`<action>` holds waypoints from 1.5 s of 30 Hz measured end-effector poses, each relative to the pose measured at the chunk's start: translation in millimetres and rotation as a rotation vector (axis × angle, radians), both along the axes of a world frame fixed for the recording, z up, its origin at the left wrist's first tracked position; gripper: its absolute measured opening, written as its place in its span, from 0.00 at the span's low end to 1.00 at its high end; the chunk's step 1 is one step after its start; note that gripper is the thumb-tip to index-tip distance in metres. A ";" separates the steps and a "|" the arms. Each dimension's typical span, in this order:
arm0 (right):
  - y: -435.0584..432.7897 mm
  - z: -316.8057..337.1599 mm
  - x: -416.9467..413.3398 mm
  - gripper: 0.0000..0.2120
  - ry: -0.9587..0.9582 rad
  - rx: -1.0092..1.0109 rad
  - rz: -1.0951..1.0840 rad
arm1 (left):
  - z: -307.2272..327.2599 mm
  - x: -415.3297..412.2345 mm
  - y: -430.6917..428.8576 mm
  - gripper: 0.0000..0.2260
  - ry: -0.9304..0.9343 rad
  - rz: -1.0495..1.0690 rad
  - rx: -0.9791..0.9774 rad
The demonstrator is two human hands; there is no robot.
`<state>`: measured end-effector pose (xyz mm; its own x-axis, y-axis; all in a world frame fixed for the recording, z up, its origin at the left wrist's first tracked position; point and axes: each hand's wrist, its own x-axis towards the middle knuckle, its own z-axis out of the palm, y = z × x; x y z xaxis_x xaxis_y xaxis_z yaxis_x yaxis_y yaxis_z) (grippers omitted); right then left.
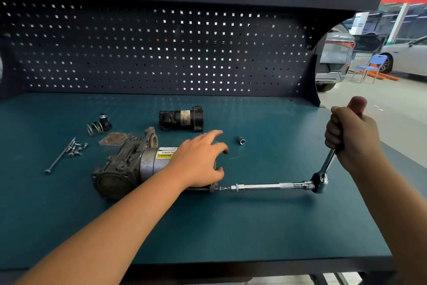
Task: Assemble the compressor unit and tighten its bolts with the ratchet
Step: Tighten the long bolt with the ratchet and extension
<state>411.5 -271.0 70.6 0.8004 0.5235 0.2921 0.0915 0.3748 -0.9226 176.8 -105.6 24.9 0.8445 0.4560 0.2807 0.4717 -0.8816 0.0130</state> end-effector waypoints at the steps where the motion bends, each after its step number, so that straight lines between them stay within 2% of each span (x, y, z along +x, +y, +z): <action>1: 0.3 -0.1 0.3 0.15 -0.002 -0.002 0.000 | 0.2 1.2 -0.3 0.22 0.017 0.025 0.002; 5: 1.3 -1.3 1.1 0.14 -0.001 0.001 -0.005 | 0.2 4.9 -1.4 0.26 0.062 0.095 0.049; 11: 5.1 -5.6 3.0 0.15 0.038 -0.008 -0.032 | -0.9 6.2 -1.3 0.18 0.044 0.106 0.160; 17: 14.7 -5.8 -4.9 0.16 0.084 -0.026 -0.022 | -2.3 -0.9 8.2 0.13 0.000 0.113 0.162; 37: 130.7 1.3 -60.1 0.23 0.184 -0.351 0.179 | -0.1 -97.0 60.9 0.15 -0.018 0.155 0.169; 45: 144.8 -8.2 -71.5 0.23 0.242 -0.387 0.221 | -3.2 -107.4 70.0 0.16 -0.029 0.166 0.195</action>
<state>340.0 -126.1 62.4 0.6792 0.7209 -0.1375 -0.1852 -0.0128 -0.9826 69.4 -35.6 21.7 0.7529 0.5226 0.4001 0.6121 -0.7793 -0.1339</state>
